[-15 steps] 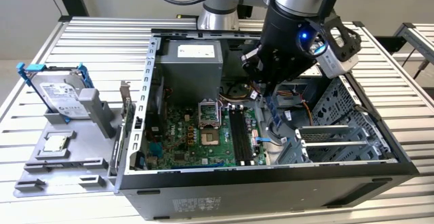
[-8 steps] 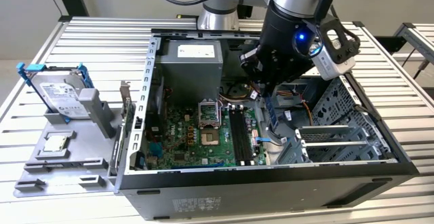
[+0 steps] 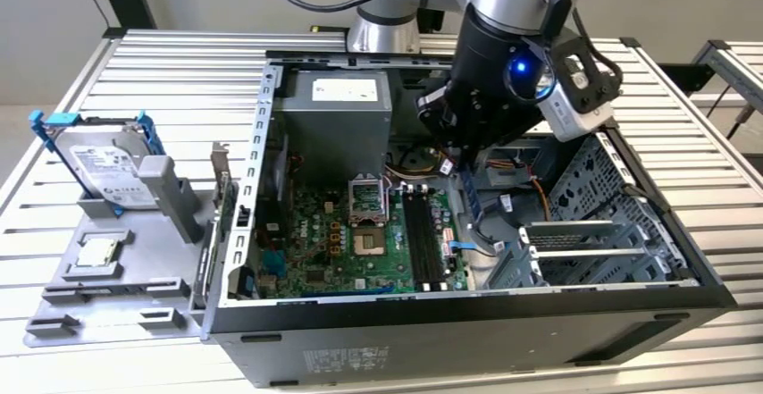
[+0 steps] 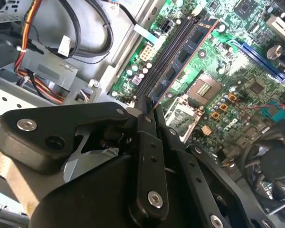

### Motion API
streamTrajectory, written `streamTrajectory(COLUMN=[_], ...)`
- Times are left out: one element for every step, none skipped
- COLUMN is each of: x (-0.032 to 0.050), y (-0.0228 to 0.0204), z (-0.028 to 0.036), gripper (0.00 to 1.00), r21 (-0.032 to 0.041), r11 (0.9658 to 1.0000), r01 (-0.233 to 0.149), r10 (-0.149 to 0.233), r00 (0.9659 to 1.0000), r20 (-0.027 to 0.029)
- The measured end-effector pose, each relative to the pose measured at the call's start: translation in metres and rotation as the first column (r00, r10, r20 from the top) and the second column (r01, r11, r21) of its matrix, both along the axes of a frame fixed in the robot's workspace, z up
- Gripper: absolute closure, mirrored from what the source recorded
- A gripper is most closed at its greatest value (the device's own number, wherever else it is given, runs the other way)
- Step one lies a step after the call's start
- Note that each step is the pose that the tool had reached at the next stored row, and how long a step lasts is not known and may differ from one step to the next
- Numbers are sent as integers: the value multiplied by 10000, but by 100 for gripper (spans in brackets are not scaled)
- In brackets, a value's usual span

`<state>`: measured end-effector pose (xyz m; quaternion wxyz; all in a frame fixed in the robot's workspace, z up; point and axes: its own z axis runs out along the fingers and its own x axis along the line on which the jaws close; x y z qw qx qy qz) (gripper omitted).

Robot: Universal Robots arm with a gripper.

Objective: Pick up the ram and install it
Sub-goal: 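Insert the ram into the slot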

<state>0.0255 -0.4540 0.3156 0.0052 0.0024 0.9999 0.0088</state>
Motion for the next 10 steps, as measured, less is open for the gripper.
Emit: streamTrajectory(x=[-4,-9,-14,-17,-21,-24,-25,-25,-26,-27], y=[4,8,12,16,21,25,28,30,32,32], z=[-18,-34,-53,-70,-89,-107,-125,-143,-160,-164], gripper=[100,100,100,100,100,100,100,100,100,100], r21=[-7,-20,-33,-47,-62,-72,-79,-85,-87,-87], r11=[10000,9999,9996,9993,9989,9984,9977,9967,9956,9952], r01=[79,163,268,367,464,562,680,807,928,974], r10=[-79,-163,-268,-367,-464,-562,-680,-807,-928,-974], r00=[10000,9999,9996,9993,9989,9984,9977,9967,9957,9952], r20=[0,0,1,0,2,2,2,3,3,1])
